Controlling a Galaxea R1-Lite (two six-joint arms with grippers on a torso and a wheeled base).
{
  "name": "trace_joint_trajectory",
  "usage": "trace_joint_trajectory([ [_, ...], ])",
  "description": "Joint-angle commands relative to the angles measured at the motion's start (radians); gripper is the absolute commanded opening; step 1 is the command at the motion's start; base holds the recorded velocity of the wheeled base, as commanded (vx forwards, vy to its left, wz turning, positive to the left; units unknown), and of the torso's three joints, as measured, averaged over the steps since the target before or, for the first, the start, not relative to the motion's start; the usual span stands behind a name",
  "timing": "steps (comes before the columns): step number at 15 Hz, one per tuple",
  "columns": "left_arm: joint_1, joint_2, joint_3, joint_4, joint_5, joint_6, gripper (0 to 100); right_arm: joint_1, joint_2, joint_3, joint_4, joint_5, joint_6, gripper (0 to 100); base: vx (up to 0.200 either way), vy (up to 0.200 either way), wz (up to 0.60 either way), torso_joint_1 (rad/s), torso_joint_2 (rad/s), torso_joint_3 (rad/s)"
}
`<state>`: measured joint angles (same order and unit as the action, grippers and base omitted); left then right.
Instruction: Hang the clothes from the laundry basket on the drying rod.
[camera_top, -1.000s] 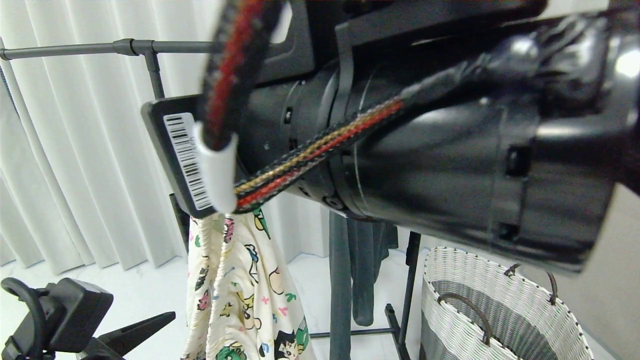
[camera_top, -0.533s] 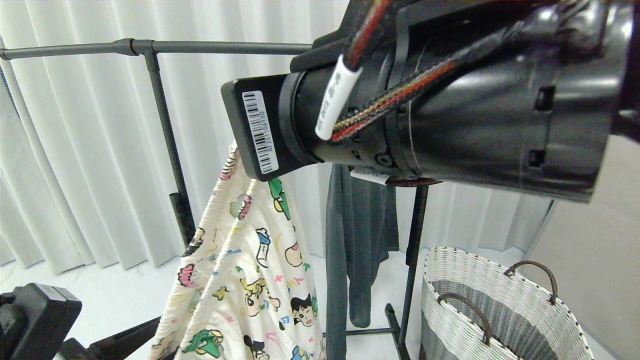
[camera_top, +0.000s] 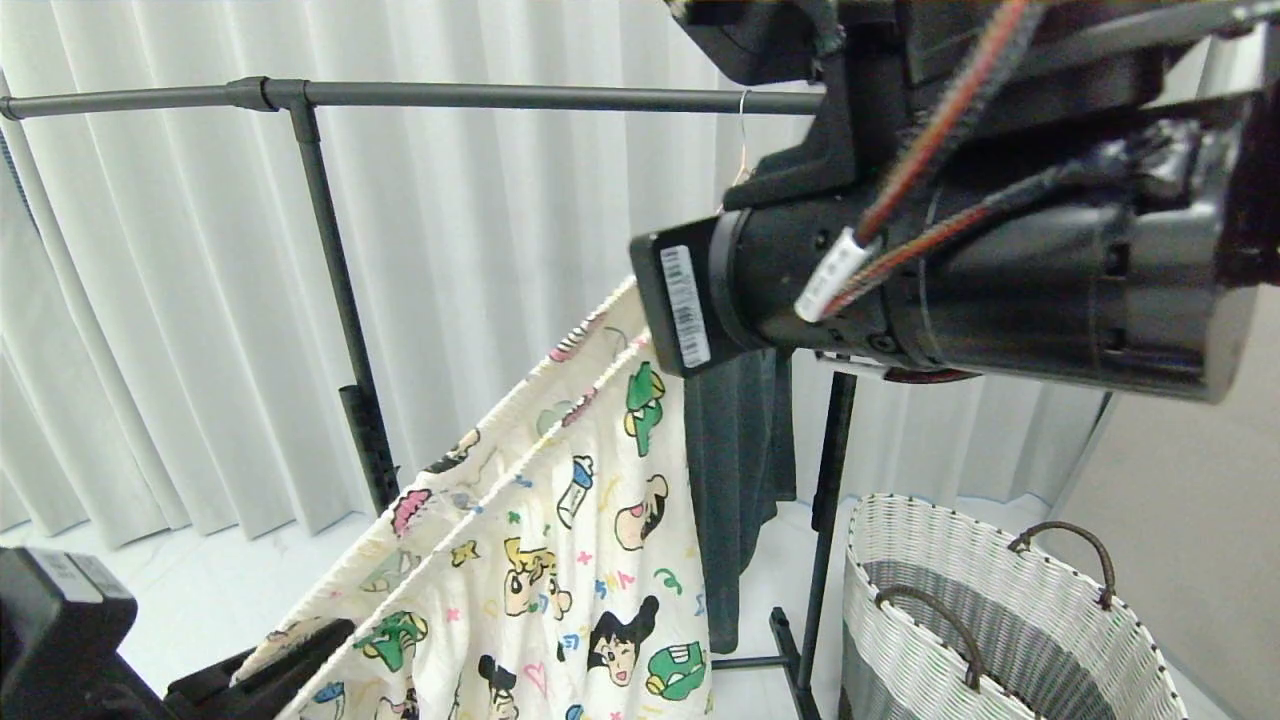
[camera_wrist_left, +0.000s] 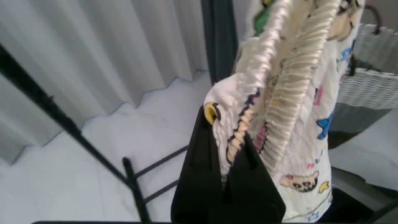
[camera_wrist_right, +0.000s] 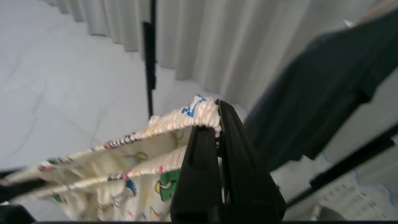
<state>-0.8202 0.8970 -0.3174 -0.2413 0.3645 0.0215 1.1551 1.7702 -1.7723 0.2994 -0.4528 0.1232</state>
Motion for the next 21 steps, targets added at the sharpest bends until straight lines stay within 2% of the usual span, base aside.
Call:
trace_joint_trajectory([
  [1,0.105,0.112,-0.301,0.267,0.001,0.000,0,-0.048,-0.198,0.203,0.001,-0.006,-0.002,0,0.000,0.000,0.00,0.000,0.00,0.000],
  [2,0.122,0.138,-0.374,0.347,0.001,-0.003,0,-0.048,-0.232,0.244,0.001,-0.006,-0.004,0,0.000,0.000,0.00,0.000,0.00,0.000],
  [3,0.131,0.214,-0.585,0.550,-0.002,-0.029,0,-0.048,-0.333,0.344,0.004,-0.006,-0.005,0,0.000,0.000,0.00,0.000,0.00,0.000],
  [4,0.124,0.253,-0.680,0.614,-0.006,-0.052,0,-0.048,-0.376,0.381,0.009,-0.006,-0.011,0,0.000,0.000,0.00,0.000,0.00,0.000],
  [5,0.085,0.316,-0.825,0.682,-0.006,-0.084,0,-0.048,-0.431,0.409,0.009,-0.004,-0.027,0,0.000,0.000,0.00,0.000,0.00,0.000],
  [7,0.023,0.425,-1.052,0.763,-0.016,-0.146,0,-0.072,-0.457,0.379,0.004,0.000,-0.048,0,0.000,0.000,0.00,0.000,0.00,0.000],
  [10,-0.004,0.548,-1.336,0.959,-0.029,-0.155,0,-0.149,-0.430,0.228,0.004,0.031,-0.137,0,0.000,0.000,0.00,0.000,0.00,0.000],
  [11,-0.004,0.554,-1.356,0.979,-0.029,-0.155,0,-0.155,-0.425,0.217,0.004,0.037,-0.140,0,0.000,0.000,0.00,0.000,0.00,0.000],
  [12,-0.004,0.582,-1.434,1.050,-0.027,-0.153,0,-0.192,-0.416,0.163,0.009,0.078,-0.168,0,0.000,0.000,0.00,0.000,0.00,0.000],
  [14,-0.010,0.579,-1.442,1.050,-0.039,-0.150,0,-0.232,-0.420,0.160,0.018,0.086,-0.188,0,0.000,0.000,0.00,0.000,0.00,0.000],
  [17,-0.025,0.569,-1.450,1.047,-0.059,-0.147,0,-0.307,-0.469,0.156,0.119,0.094,-0.189,0,0.000,0.000,0.00,0.000,0.00,0.000],
  [18,-0.027,0.569,-1.457,1.024,-0.059,-0.146,0,-0.339,-0.499,0.156,0.178,0.123,-0.189,0,0.000,0.000,0.00,0.000,0.00,0.000],
  [21,-0.023,0.592,-1.453,0.901,-0.059,-0.118,0,-0.403,-0.584,0.156,0.348,0.282,-0.188,0,0.000,0.000,0.00,0.000,0.00,0.000],
])
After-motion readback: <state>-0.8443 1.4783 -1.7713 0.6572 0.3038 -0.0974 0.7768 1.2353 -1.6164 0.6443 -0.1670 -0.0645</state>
